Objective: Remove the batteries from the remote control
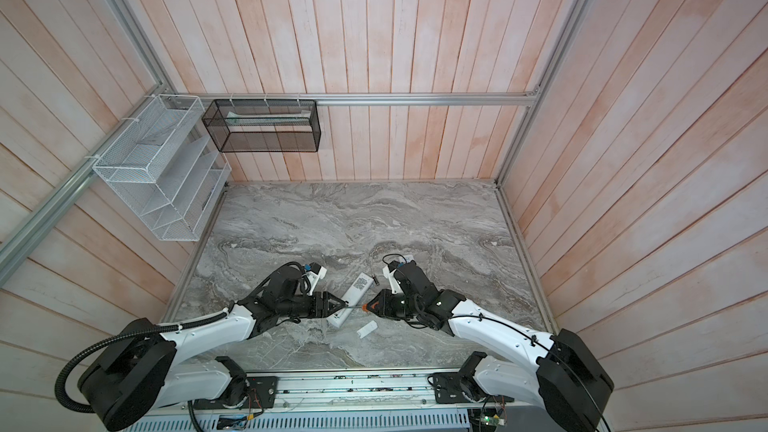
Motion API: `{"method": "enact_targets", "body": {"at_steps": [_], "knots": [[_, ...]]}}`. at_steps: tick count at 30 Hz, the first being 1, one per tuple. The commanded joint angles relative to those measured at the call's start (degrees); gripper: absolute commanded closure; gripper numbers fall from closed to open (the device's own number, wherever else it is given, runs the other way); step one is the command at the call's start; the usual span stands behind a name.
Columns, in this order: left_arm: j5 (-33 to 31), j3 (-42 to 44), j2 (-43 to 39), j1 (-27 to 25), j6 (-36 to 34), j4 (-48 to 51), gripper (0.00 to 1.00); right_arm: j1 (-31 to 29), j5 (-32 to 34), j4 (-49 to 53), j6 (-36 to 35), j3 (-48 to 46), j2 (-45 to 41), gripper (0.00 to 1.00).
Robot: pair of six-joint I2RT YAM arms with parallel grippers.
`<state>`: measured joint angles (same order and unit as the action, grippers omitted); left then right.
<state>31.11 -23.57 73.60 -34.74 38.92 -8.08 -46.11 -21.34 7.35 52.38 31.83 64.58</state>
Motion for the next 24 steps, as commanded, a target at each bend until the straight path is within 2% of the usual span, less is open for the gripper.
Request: {"method": "enact_targets", "body": {"at_steps": [1, 7, 13, 24], "knots": [[-0.5, -1.7, 1.8, -0.2, -1.7, 1.2, 0.45, 0.1, 5.9, 2.7, 0.2, -1.2, 0.2, 1.0], [-0.9, -1.8, 4.7, -0.2, -2.4, 1.2, 0.52, 0.2, 5.1, 2.0, 0.0, -1.6, 0.6, 1.0], [-1.4, -2.0, 5.1, -0.2, -2.4, 0.8, 0.53, 0.5, 6.4, 2.3, 0.1, -1.1, 0.2, 1.0], [-4.5, -2.9, 0.9, -0.2, -4.2, 7.2, 0.42, 2.9, 7.5, 5.6, -3.7, 5.4, 1.4, 1.0]]}}
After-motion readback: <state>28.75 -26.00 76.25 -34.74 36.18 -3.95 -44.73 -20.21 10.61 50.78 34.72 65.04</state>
